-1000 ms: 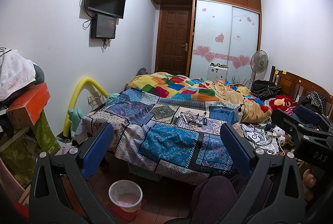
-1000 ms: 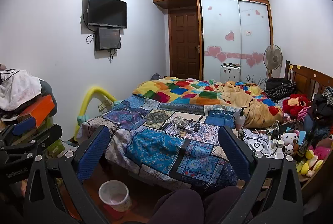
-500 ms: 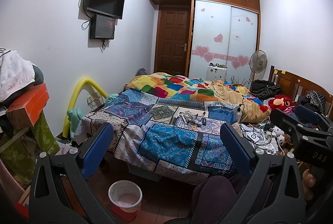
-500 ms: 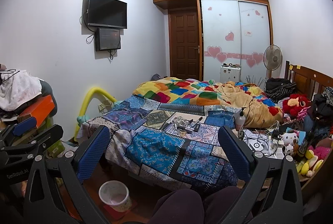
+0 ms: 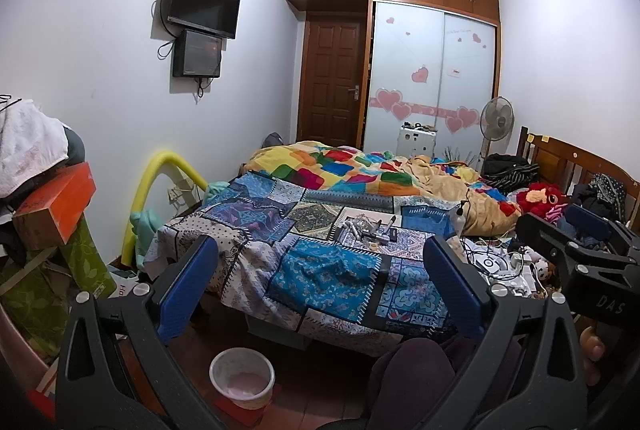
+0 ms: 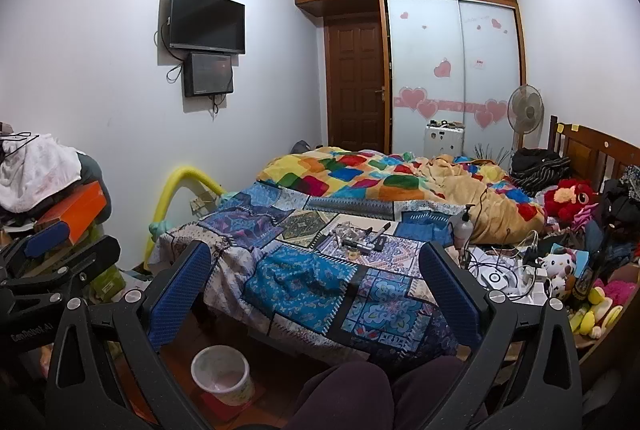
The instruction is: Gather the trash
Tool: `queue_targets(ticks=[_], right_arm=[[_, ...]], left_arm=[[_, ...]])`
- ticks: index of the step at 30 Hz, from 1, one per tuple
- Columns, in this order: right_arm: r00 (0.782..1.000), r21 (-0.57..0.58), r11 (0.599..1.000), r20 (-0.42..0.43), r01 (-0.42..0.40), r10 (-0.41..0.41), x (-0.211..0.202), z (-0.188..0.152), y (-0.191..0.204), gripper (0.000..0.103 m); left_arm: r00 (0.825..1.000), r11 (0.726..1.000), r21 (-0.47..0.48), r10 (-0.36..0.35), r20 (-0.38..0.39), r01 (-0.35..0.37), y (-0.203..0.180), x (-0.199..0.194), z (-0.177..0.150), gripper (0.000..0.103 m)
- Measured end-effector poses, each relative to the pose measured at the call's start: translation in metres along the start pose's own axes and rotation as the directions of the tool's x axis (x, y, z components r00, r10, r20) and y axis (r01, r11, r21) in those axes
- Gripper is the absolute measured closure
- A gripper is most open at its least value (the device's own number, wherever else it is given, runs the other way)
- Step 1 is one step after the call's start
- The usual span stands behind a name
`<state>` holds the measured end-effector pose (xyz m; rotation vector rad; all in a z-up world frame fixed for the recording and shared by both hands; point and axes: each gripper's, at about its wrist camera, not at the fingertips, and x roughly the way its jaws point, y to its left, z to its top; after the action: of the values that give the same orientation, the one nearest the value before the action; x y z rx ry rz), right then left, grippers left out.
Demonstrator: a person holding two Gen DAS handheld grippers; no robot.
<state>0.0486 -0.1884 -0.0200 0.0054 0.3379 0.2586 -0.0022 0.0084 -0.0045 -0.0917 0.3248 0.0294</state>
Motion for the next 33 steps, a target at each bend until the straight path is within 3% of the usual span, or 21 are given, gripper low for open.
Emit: queue_targets(ticks=[10, 16, 23, 29, 33], right_arm=[[0.999, 0.014, 1.0, -0.048, -0.008, 0.008, 0.024, 0.004, -0.009, 0.0], [0.997, 0.047, 0.997, -0.05, 0.064, -0.061, 0.049, 0.016, -0.038, 0.0], [0.991, 0.087, 0.988, -0.064, 0.127, -0.121, 0.088, 0.035, -0.078, 0.0], [0.987, 0.066, 0.988, -0.089, 0.139, -0.133, 0.132, 0.042, -0.108, 0.0], [0.987, 0.037, 0.992, -0.119, 0.117, -0.112, 0.165, 0.038, -0.122, 0.0]], left_arm=[[1.0, 1.0, 0.014, -0.009, 0.019, 0.009, -0.013, 0.014, 0.019, 0.0], [0.999, 0.998, 0.051, -0.033, 0.03, 0.032, -0.029, 0.045, 0.032, 0.0], [0.998, 0.998, 0.033, -0.06, 0.002, 0.059, -0.045, 0.112, 0.045, 0.0], [0.992, 0.996, -0.007, -0.086, -0.091, 0.085, -0.056, 0.194, 0.051, 0.002], [0.987, 0.998, 0.017, -0.06, -0.15, 0.063, -0.065, 0.256, 0.047, 0.008]])
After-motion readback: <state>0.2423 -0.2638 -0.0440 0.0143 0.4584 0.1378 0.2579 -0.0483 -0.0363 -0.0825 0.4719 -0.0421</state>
